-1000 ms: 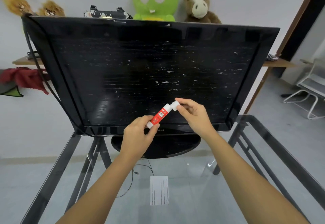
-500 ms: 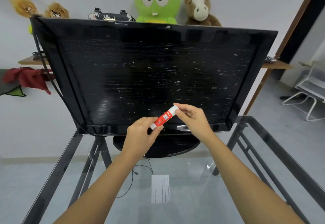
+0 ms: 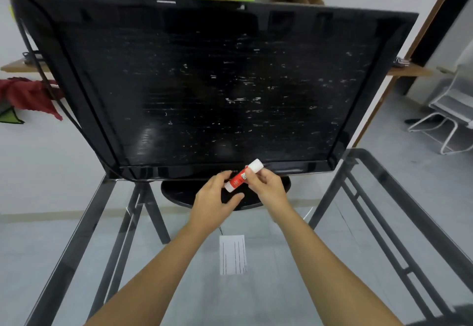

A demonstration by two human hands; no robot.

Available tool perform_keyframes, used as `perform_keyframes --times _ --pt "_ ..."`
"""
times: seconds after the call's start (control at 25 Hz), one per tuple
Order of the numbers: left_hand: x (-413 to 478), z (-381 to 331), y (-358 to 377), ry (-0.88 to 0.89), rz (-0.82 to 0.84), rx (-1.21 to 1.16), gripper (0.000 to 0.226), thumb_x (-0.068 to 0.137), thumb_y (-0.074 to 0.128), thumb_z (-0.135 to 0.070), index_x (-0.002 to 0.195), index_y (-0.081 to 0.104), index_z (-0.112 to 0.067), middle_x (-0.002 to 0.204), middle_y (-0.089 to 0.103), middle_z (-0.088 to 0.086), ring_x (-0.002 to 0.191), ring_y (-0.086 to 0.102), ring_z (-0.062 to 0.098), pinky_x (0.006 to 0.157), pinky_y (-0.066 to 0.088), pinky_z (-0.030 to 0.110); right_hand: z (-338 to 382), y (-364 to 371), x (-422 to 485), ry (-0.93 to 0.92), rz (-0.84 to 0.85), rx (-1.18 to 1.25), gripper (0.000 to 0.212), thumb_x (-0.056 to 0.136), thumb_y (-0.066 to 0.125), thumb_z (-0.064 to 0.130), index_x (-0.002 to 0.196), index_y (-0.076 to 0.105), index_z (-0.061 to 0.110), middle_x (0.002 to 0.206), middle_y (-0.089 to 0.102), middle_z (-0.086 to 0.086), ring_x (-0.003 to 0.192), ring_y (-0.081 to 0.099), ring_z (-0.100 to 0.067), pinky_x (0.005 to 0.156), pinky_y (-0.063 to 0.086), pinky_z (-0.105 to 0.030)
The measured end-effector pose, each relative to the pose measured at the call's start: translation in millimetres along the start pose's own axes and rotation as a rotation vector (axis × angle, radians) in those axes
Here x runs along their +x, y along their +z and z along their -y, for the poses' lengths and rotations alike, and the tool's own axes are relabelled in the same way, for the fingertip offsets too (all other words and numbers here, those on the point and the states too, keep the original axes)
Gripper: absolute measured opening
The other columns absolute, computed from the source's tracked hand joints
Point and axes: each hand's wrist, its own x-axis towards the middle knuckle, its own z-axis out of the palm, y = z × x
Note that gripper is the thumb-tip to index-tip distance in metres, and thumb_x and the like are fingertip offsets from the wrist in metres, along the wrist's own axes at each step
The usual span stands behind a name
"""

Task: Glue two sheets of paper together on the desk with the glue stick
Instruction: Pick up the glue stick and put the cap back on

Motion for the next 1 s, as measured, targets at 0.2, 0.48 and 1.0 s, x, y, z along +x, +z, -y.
perform_keyframes --times 0.2,0.48,1.0 --pt "-27.0 57.9 42.5 -0.271 0.172 0.104 0.052 0.095 0.045 -0.029 0.142 0.029 -0.014 0.148 0.035 0.008 0.134 0.034 0.023 0.108 0.031 0.036 -63.9 -12.1 7.5 0.072 -0.025 -0.216 0.011 0.085 0.065 0.026 0.088 0.066 0.016 0.078 0.068 0.010 0.076 0.064 -0.002 0.069 0.045 -0.011" --pt "-81.0 128.3 78.8 -0.260 0.419 0.340 0.051 0.099 0.030 -0.032 0.146 0.020 -0.013 0.156 0.017 0.005 0.143 0.012 0.019 0.114 0.010 0.030 -138.3 -20.8 6.8 0.215 0.000 -0.415 0.016 0.084 0.065 0.021 0.095 0.065 0.009 0.090 0.070 -0.005 0.085 0.063 -0.017 0.077 0.047 -0.017" --pt "-111.7 165.3 97.7 -0.413 0.522 0.580 0.062 0.097 0.013 -0.045 0.146 -0.005 -0.012 0.157 -0.007 0.005 0.143 -0.011 0.022 0.115 0.002 0.039 -168.4 -19.9 6.3 0.188 0.076 -0.461 0.024 0.084 0.065 0.018 0.108 0.062 0.013 0.096 0.064 0.003 0.092 0.057 -0.008 0.086 0.041 -0.019"
